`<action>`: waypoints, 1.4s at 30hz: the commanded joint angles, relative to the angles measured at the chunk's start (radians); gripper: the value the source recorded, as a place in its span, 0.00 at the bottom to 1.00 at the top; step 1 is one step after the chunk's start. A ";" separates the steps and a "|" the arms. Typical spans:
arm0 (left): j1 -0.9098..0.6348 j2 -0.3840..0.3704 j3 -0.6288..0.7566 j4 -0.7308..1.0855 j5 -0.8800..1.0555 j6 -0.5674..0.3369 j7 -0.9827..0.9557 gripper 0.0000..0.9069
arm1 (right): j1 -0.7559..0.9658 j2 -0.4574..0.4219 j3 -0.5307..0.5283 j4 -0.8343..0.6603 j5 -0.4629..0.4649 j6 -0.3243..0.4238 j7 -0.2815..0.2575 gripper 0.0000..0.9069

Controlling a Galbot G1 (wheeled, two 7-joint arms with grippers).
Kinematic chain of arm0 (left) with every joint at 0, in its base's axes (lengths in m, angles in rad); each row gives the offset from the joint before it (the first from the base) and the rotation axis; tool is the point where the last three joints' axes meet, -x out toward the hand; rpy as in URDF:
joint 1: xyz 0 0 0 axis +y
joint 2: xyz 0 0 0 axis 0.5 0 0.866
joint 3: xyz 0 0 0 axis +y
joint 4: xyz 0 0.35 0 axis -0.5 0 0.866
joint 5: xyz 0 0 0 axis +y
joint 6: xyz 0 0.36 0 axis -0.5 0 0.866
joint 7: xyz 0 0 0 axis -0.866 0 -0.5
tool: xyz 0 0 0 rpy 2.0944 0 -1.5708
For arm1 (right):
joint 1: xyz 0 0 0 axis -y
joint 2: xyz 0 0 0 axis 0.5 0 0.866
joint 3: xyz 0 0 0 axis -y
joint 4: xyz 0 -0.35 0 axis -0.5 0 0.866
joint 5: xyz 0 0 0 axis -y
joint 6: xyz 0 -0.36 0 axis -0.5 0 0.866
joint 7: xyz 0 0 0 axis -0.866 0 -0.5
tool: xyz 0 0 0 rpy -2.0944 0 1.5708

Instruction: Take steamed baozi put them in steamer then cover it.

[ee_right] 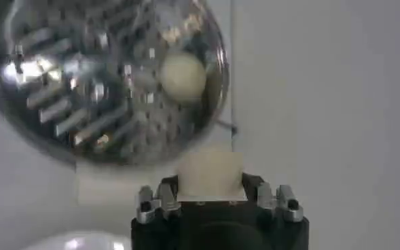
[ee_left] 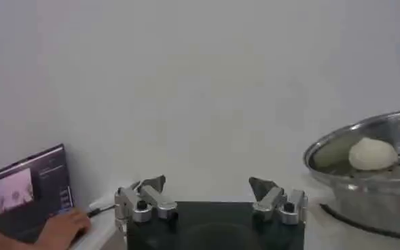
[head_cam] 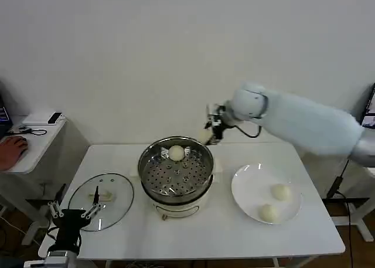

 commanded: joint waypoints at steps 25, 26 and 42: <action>0.014 -0.009 -0.013 -0.030 -0.007 -0.005 -0.002 1.00 | -0.128 0.371 -0.056 -0.246 0.116 -0.091 0.057 0.72; 0.014 -0.009 -0.013 -0.029 -0.007 -0.005 -0.002 1.00 | -0.130 0.372 -0.056 -0.247 0.115 -0.090 0.057 0.72; 0.009 -0.007 -0.009 -0.026 -0.005 -0.005 -0.001 1.00 | -0.057 0.232 -0.033 -0.108 0.083 -0.076 0.055 1.00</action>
